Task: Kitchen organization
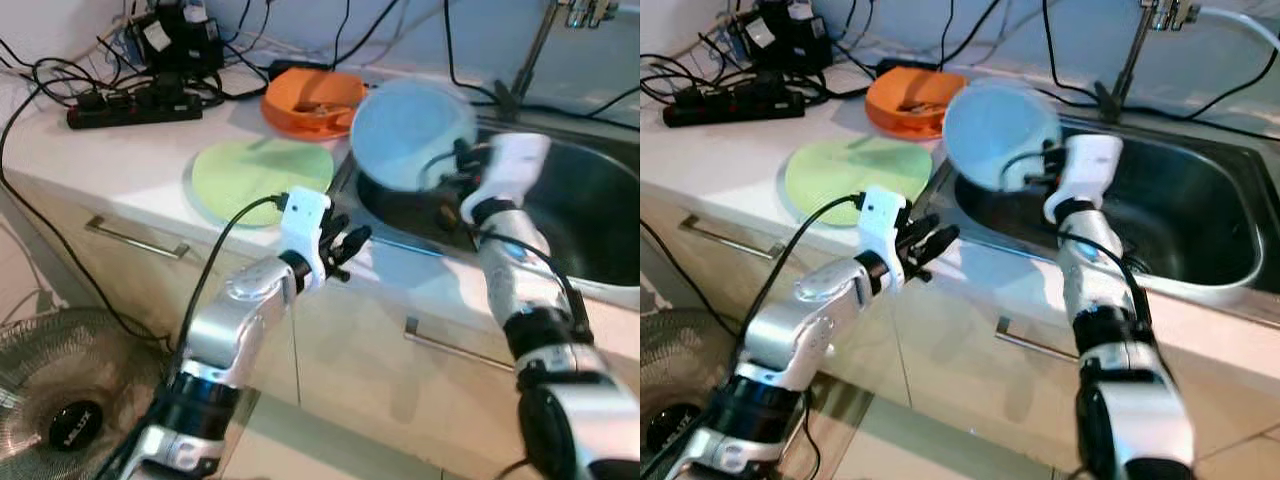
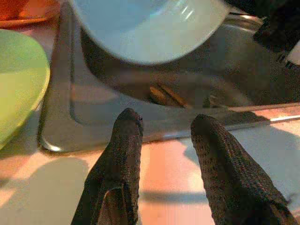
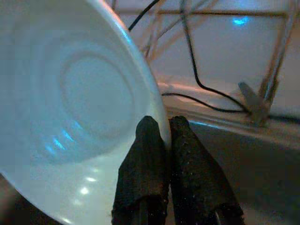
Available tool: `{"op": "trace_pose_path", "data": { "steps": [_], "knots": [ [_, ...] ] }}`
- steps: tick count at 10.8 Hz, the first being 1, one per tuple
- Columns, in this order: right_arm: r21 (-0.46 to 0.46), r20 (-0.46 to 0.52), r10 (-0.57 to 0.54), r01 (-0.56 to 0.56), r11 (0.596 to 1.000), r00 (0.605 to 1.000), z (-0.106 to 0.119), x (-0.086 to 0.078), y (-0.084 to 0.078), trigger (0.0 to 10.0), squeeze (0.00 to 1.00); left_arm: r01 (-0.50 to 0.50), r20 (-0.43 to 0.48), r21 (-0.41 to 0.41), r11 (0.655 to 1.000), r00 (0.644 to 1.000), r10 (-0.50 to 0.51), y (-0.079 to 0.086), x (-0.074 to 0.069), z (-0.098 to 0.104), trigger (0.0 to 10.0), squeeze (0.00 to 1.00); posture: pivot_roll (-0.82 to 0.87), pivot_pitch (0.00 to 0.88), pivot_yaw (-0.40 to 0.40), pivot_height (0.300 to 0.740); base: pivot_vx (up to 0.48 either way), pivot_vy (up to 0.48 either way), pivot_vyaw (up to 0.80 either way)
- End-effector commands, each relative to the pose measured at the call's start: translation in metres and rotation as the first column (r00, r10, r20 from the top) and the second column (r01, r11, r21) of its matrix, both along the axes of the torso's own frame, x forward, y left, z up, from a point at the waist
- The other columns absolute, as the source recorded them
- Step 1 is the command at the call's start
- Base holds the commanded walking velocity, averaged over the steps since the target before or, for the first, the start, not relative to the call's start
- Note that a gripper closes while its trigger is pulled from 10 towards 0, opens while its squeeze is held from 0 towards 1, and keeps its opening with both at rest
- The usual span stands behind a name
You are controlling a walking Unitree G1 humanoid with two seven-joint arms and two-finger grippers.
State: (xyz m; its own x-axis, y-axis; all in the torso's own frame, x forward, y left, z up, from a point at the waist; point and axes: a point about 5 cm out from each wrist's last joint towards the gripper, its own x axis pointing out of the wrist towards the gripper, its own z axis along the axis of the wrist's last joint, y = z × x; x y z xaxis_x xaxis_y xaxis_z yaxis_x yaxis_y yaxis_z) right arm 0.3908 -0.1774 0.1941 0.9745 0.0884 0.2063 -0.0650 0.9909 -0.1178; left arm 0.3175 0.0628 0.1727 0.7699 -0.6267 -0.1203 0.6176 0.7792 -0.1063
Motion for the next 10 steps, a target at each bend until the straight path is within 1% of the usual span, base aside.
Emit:
{"op": "trace_pose_path", "data": {
  "steps": [1,2,3,4,5,6,7,8,10],
  "knots": [
    [-0.162,0.037,-0.026,0.032,0.986,0.999,0.009,0.005,0.004,10.0,0.00,0.023,-0.003,0.030,0.999,1.000,-0.023,-0.003,-0.005,0.000,10.0,0.00,0.22,0.041,-0.007,0.740,0.000,0.000,0.00],
    [-0.199,0.015,-0.039,0.041,0.979,0.999,0.006,0.008,0.005,10.0,0.00,0.030,-0.006,0.034,0.999,1.000,-0.030,-0.004,-0.007,0.000,10.0,0.00,0.23,0.042,-0.009,0.740,0.000,0.000,0.00],
    [-0.333,0.000,-0.061,0.058,0.941,0.998,-0.001,0.010,0.008,10.0,0.00,0.038,-0.010,0.040,0.998,0.999,-0.037,-0.005,-0.009,0.001,10.0,0.00,0.24,0.045,-0.014,0.740,0.000,0.000,0.00],
    [-0.406,-0.008,-0.073,0.063,0.912,0.997,-0.005,0.010,0.010,10.0,0.00,0.039,-0.012,0.043,0.998,0.999,-0.039,-0.005,-0.011,0.001,10.0,0.00,0.24,0.047,-0.017,0.740,0.000,0.000,0.00],
    [-0.487,-0.054,-0.116,0.075,0.870,0.992,-0.018,0.010,0.008,10.0,0.00,0.035,-0.016,0.047,0.998,0.999,-0.035,-0.004,-0.014,0.001,10.0,0.00,0.25,0.046,-0.023,0.740,0.000,0.000,0.00],
    [-0.513,-0.068,-0.132,0.078,0.855,0.989,-0.022,0.009,0.006,10.0,0.00,0.034,-0.017,0.049,0.998,0.999,-0.033,-0.003,-0.014,0.001,10.0,0.00,0.25,0.046,-0.025,0.740,0.000,0.000,0.00],
    [-0.542,-0.104,-0.158,0.077,0.837,0.982,-0.031,0.007,0.001,10.0,0.00,0.032,-0.021,0.051,0.998,0.999,-0.031,-0.003,-0.015,0.000,10.0,0.00,0.26,0.044,-0.026,0.740,0.000,0.000,0.00],
    [-0.563,-0.119,-0.165,0.070,0.823,0.979,-0.035,0.006,0.000,10.0,0.00,0.032,-0.024,0.053,0.998,0.999,-0.030,-0.002,-0.016,0.000,10.0,0.00,0.26,0.042,-0.025,0.740,0.000,0.000,0.00],
    [-0.588,-0.162,-0.176,0.048,0.808,0.971,-0.045,0.004,0.000,10.0,0.00,0.038,-0.030,0.055,0.998,0.999,-0.036,-0.002,-0.017,0.000,10.0,0.00,0.26,0.037,-0.023,0.740,0.000,0.000,0.00]
  ]
}}
